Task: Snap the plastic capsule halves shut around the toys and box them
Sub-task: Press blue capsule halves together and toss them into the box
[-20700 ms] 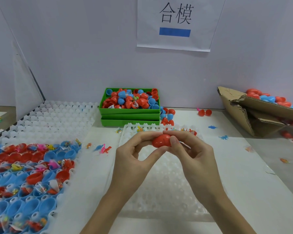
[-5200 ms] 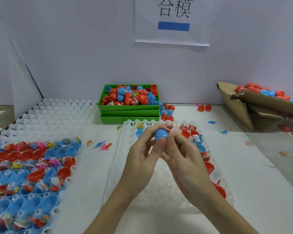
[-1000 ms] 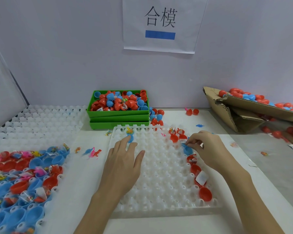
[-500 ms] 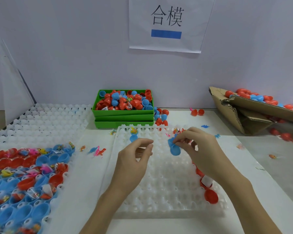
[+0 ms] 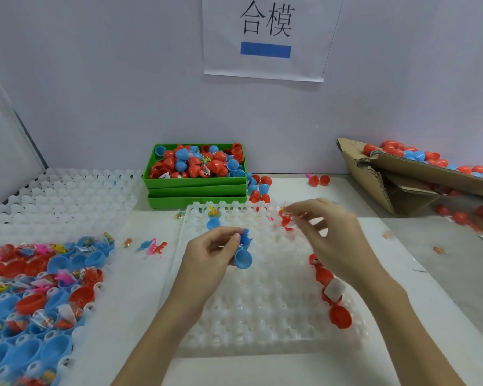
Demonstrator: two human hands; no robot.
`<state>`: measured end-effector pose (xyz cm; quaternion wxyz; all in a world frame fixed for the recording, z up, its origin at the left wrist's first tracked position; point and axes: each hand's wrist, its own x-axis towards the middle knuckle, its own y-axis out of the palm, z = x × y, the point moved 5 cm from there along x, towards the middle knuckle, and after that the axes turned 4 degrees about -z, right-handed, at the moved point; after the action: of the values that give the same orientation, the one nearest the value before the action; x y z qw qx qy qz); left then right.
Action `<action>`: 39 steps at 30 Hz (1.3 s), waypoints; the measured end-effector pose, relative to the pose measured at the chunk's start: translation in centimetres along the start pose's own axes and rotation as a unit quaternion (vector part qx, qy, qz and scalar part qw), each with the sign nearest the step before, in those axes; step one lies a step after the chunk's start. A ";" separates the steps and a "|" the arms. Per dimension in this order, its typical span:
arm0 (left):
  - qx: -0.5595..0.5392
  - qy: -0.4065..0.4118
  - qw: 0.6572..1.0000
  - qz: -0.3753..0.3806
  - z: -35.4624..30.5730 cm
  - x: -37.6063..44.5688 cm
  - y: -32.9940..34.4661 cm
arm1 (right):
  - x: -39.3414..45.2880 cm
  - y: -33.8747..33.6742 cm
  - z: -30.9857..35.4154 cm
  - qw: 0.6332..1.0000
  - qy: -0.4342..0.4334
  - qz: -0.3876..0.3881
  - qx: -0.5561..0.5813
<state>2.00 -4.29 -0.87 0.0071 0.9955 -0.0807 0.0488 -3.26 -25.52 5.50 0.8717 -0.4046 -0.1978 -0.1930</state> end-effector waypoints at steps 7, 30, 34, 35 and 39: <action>0.043 0.023 0.999 0.005 0.1 0.0 0.1 | 0.1 1.8 -3.7 0.976 0.104 0.136 -0.133; 0.050 0.009 0.999 0.007 -0.1 -0.2 0.3 | 2.1 3.4 -6.2 0.988 0.044 0.043 -0.141; 0.045 0.005 0.999 0.007 -0.1 -0.2 0.2 | 1.9 3.0 -5.8 0.988 0.025 0.029 -0.149; 0.040 0.004 0.999 0.006 -0.1 -0.2 0.2 | 1.8 2.8 -5.5 0.989 0.018 0.018 -0.145; 0.024 -0.003 1.000 0.011 -0.3 -0.2 0.1 | 1.5 1.3 -4.0 0.994 -0.003 -0.048 -0.097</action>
<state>1.72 -4.36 -0.64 -0.0174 0.9946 -0.0903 0.0481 -0.57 -28.16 3.04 0.8174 -0.4780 -0.2004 -0.2514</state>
